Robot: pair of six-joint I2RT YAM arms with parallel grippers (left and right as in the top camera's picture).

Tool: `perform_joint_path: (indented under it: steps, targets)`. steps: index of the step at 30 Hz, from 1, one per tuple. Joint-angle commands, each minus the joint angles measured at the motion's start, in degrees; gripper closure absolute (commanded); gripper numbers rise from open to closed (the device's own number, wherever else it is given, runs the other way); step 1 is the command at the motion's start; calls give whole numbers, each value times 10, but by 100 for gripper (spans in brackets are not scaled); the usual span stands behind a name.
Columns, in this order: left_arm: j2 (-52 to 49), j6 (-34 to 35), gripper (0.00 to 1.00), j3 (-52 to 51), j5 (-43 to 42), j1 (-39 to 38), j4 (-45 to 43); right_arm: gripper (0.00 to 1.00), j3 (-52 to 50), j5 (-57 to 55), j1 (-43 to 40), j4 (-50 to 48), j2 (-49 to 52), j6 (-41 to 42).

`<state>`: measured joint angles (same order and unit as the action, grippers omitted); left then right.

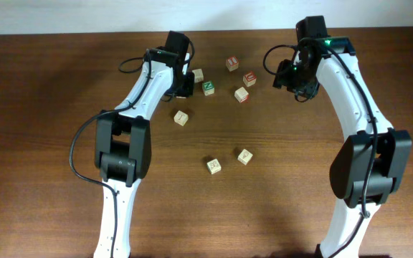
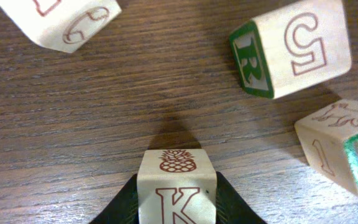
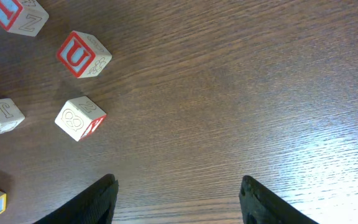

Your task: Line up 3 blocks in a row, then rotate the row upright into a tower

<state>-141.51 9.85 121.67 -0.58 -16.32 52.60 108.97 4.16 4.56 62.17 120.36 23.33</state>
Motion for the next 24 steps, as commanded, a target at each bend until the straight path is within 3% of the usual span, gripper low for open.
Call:
perform_joint_path:
  steps: [1,8,15,17,20,24]
  targets:
    - [-8,0,77,9,0,4,10,36,9,-1,1,2,-9,-6]
    - [46,-7,79,198,0,4,243,36,9,-1,1,11,-9,-6]
    - [130,-41,79,220,-1,1,442,36,9,0,1,14,-9,-6]
    - [134,-57,83,215,-50,-6,442,36,9,2,1,14,-9,-5]
    - [176,-84,81,145,-71,-44,442,36,9,1,1,19,-9,-6]
    - [242,-85,83,-65,-72,-78,433,36,9,2,1,10,-9,-5]
